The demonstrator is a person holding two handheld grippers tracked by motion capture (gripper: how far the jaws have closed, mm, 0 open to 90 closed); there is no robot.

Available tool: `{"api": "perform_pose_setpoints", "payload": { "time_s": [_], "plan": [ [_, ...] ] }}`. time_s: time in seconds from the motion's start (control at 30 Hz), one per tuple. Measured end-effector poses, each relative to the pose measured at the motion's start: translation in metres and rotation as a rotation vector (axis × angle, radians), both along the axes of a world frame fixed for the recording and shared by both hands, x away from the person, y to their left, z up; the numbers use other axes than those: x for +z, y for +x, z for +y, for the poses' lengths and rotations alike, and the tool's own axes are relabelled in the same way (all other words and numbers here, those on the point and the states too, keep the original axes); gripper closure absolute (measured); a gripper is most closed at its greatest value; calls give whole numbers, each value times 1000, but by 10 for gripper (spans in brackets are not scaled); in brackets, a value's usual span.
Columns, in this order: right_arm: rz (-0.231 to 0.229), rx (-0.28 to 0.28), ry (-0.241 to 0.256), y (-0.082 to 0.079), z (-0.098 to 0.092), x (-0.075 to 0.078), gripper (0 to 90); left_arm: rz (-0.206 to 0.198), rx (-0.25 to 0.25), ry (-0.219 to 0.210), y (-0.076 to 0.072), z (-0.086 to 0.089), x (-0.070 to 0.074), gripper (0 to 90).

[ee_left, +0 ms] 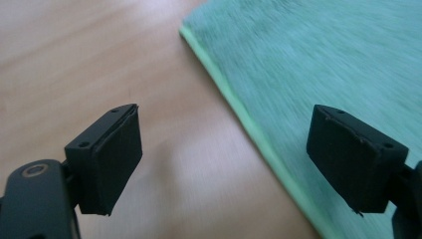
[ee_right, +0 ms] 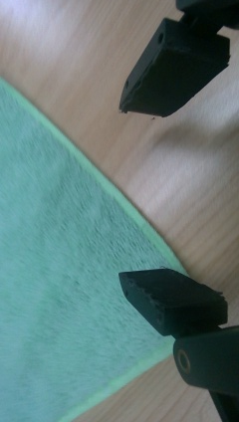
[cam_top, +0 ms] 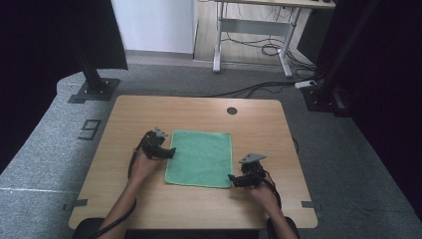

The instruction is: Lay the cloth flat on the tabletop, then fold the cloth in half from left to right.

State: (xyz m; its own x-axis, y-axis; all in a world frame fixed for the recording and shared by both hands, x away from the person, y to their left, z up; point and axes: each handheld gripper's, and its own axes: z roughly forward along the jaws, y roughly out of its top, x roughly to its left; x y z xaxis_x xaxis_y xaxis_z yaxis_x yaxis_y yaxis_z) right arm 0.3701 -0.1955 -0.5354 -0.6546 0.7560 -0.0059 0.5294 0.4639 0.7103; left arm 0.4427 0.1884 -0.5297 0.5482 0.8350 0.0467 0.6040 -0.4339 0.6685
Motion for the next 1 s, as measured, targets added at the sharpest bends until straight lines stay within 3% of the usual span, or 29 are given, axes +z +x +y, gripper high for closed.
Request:
{"api": "perform_pose_setpoints", "payload": {
  "time_s": [0.1, 0.23, 0.27, 0.33, 0.47, 0.8, 0.87, 1.0],
  "plan": [
    [-23, -56, -6, 5, -15, 0, 168, 29, -25, -7, -25, 19, -1, 136],
    [-5, -106, -14, 13, -28, -13, 136, 46, -30, 8, -51, 36, -11, 124],
    [-4, -108, 0, 15, -30, -16, 128, 54, -36, -20, -55, 41, -13, 111],
    [-6, -115, 27, 17, -34, -18, 117, 30, -43, -45, -59, 46, -16, 117],
    [-8, -120, 29, 19, -35, -21, 46, 17, -56, -54, -61, 44, -18, 109],
    [-10, -122, 31, 18, -35, -21, 59, 19, -53, -53, -62, 43, -17, 109],
    [-6, -122, 31, 18, -35, -20, 92, 47, -42, -39, -57, 42, -13, 131],
    [-6, -116, 46, 16, -31, -13, 122, 20, -28, -68, -43, 37, -1, 141]
  ]
}}
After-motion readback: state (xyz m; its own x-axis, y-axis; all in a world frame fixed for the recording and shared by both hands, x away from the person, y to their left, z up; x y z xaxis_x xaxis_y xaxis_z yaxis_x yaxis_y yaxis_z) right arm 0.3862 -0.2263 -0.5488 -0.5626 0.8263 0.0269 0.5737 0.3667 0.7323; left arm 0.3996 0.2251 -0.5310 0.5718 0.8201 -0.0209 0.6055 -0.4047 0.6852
